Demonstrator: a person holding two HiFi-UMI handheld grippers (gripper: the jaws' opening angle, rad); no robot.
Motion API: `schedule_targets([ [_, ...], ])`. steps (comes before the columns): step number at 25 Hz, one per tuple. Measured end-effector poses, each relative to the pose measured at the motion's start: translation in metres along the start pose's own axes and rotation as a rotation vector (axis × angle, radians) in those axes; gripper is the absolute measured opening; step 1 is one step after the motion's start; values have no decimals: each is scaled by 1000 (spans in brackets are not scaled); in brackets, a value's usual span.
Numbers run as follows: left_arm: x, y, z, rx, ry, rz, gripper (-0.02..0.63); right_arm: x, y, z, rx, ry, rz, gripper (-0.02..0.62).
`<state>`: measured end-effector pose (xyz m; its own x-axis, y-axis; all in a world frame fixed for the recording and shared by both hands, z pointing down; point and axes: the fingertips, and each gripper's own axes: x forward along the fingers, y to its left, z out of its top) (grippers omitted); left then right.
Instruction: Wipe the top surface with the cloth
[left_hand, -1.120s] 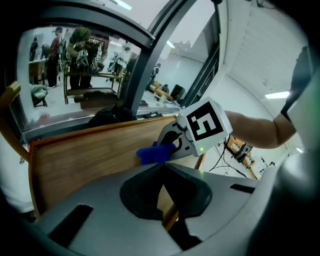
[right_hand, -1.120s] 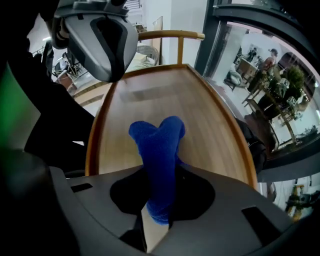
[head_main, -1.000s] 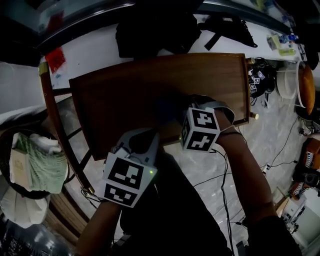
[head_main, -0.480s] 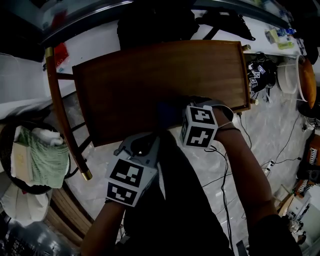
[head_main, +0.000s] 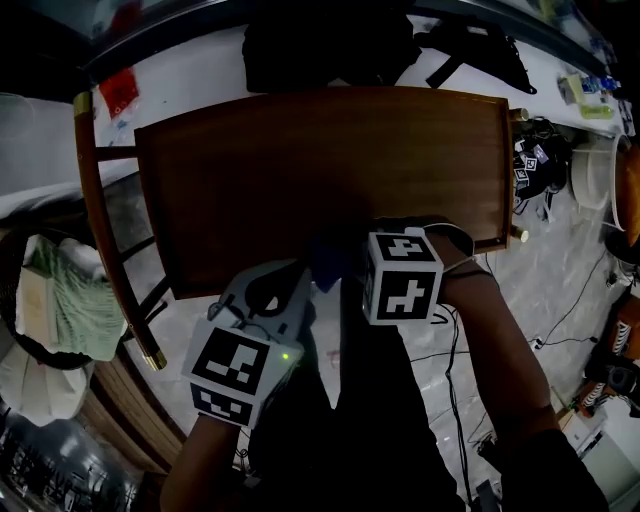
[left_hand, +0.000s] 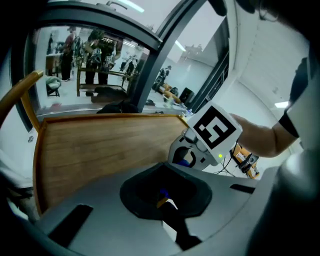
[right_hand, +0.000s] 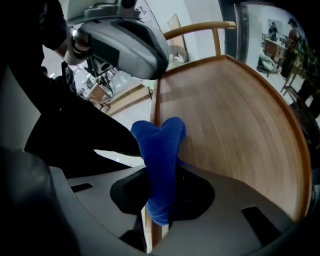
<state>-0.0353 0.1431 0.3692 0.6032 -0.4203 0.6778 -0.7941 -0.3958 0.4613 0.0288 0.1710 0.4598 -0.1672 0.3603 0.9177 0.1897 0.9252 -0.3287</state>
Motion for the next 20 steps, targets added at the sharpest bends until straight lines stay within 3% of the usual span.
schedule_targets([
  [2, 6, 3, 11, -24, -9, 24, 11, -3, 1, 1, -42, -41, 20, 92],
  [4, 12, 5, 27, -30, -23, 41, 11, -16, -9, 0, -64, -97, -33, 92],
  [6, 17, 9, 45, -26, -41, 58, 11, -39, -33, -1, -59, -151, -159, 92],
  [10, 31, 23, 81, -44, -86, 104, 11, -88, -100, -3, -123, -206, -494, 94],
  [12, 38, 28, 98, -57, -107, 122, 11, -104, -127, -5, -130, -222, -585, 94],
  [16, 53, 33, 125, -67, -131, 140, 11, -121, -172, -11, -97, -220, -675, 94],
  [20, 64, 33, 143, -63, -149, 150, 11, -111, -206, -23, -77, -173, -677, 94],
])
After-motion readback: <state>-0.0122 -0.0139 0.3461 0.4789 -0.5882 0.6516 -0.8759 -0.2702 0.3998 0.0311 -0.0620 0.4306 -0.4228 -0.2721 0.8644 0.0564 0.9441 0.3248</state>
